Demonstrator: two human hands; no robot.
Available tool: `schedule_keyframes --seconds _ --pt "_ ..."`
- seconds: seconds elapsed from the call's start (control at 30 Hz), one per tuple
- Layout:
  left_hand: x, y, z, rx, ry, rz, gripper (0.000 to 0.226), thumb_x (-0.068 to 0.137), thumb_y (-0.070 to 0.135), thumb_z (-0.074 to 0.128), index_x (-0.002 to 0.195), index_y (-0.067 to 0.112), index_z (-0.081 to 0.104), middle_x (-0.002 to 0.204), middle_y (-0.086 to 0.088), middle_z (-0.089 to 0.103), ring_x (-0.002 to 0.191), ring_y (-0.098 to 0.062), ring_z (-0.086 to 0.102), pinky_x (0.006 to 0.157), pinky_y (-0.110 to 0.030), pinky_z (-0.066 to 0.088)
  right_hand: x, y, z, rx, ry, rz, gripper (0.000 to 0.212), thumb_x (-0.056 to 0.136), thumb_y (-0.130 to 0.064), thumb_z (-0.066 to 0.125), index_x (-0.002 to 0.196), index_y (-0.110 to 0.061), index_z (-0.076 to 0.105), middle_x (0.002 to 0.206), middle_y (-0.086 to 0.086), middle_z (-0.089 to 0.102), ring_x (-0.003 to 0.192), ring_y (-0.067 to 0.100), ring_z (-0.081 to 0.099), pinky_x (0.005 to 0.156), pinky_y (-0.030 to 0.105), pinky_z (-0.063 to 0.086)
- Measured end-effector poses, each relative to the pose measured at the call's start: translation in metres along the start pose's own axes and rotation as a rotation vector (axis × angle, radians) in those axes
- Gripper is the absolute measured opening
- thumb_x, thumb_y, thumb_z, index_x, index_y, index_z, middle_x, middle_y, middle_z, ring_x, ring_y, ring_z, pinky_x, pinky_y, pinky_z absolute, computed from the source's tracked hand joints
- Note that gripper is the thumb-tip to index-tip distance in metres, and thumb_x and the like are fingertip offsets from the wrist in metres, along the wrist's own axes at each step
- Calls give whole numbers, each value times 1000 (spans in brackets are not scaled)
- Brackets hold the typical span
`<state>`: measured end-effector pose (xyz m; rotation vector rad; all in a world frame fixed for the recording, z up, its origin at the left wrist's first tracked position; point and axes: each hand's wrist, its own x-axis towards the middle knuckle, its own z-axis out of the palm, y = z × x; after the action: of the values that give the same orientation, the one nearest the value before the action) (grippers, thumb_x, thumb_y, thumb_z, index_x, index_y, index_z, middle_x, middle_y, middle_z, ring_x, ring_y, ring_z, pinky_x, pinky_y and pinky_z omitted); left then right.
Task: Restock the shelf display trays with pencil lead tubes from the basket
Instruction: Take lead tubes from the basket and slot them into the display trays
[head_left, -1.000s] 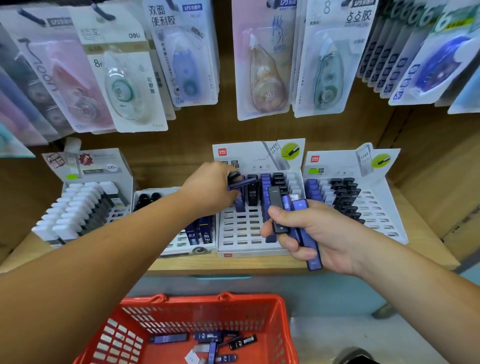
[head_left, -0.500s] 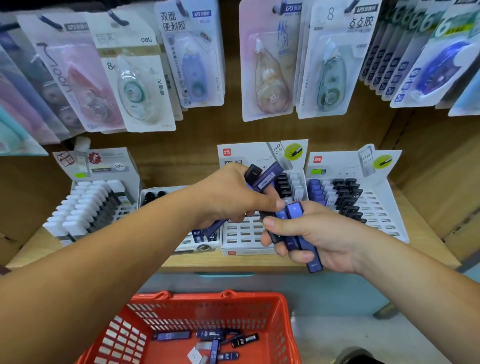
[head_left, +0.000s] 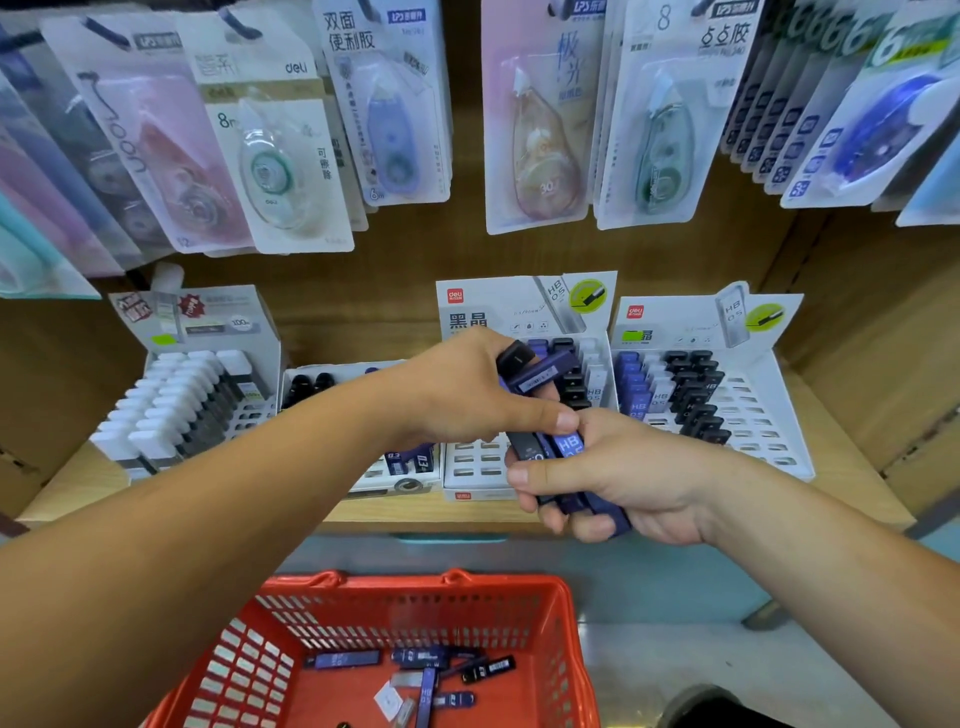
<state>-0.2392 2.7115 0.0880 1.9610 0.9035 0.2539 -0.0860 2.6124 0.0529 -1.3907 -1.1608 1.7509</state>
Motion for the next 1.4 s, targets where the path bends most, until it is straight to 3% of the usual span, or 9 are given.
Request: schedule_keyframes --seconds 0.27,0.37,0.47,0.57,0.67,0.83,1.23,1.33,1.4 --pt "-2 -8 -13 -181 167 -16 22 92 27 78 100 8 71 57 5 63 51 -11 53 48 -24 39 1 2 -5 20 41 74 7 99 -13 66 99 -12 59 80 9 63 55 17 51 41 22 36" --pt "-4 -12 -36 -264 362 -22 18 93 28 77 100 12 72 72 -8 70 59 -15 58 50 -26 44 6 7 -9 55 180 121 6 97 -9 64 96 -12 59 73 8 61 50 16 45 40 20 30" --pt "-4 -18 -54 -78 566 1 10 93 31 78 97 22 75 82 -2 75 62 -9 65 53 -24 54 9 7 -10 123 259 96 5 96 -9 64 95 -10 59 68 7 56 48 15 41 40 20 25" --pt "4 -25 -49 135 483 -36 12 93 31 77 102 25 73 92 -2 74 83 -17 70 73 -31 59 11 4 -5 161 221 36 9 97 -13 67 96 -14 58 72 8 56 50 16 42 42 22 24" --pt "17 -34 -35 350 384 -44 15 94 29 76 106 23 73 94 3 72 86 -17 69 81 -38 60 13 2 -6 174 247 -31 8 97 -15 70 101 -15 63 75 9 58 50 16 43 42 22 25" --pt "28 -40 -26 514 368 -1 11 93 26 77 100 27 69 95 8 69 87 -13 63 76 -33 53 11 2 -18 248 340 -104 6 97 -13 66 102 -16 63 73 8 56 48 16 41 43 24 22" --pt "28 -34 -29 660 188 -8 16 90 23 78 85 34 68 89 11 68 85 -13 64 73 -33 56 3 -6 -14 383 201 -134 24 87 -15 67 110 -11 61 72 6 58 62 21 56 43 26 34" --pt "29 -36 -21 660 219 0 9 90 28 78 85 30 70 85 8 67 83 -17 65 69 -32 54 3 -5 -15 400 235 -121 20 97 -4 57 114 -12 64 73 6 60 62 20 57 45 26 37" --pt "26 -34 -17 583 352 55 16 91 38 77 90 23 72 82 5 67 78 -17 64 70 -35 54 3 -4 -16 399 272 -110 22 97 -3 56 114 -13 65 71 5 58 58 18 53 45 26 36"
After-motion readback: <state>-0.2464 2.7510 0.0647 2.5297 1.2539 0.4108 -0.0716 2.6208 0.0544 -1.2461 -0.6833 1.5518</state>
